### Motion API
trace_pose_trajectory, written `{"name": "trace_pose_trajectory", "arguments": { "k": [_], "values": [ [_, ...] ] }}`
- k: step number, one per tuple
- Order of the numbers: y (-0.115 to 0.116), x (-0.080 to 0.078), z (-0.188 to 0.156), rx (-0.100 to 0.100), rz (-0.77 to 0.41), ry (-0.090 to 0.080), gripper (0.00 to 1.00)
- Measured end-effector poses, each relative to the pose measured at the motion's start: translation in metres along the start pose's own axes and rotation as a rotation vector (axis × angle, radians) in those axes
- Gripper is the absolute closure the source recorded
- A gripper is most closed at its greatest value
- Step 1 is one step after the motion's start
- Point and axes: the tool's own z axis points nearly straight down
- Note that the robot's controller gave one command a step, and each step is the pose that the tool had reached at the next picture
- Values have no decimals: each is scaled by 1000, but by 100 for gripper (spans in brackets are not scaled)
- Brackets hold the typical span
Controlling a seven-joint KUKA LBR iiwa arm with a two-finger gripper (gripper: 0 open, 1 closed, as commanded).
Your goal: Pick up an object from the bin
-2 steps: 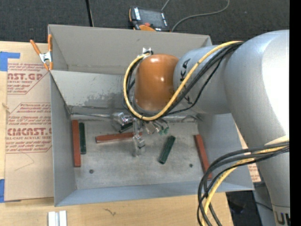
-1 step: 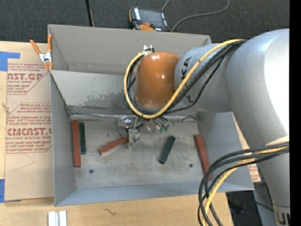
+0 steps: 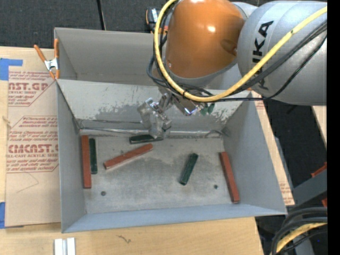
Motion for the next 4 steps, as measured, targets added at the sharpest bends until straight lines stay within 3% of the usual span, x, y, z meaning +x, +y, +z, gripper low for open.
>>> {"name": "trace_pose_trajectory", "arguments": {
  "k": [1, 2, 3, 4],
  "values": [
    [0, 1, 5, -4, 1, 8, 0],
    [46, -29, 124, -8, -202, 14, 0],
    [43, -19, 223, -10, -230, 16, 0],
    [42, -21, 217, -8, -229, 10, 100]
  ]
}}
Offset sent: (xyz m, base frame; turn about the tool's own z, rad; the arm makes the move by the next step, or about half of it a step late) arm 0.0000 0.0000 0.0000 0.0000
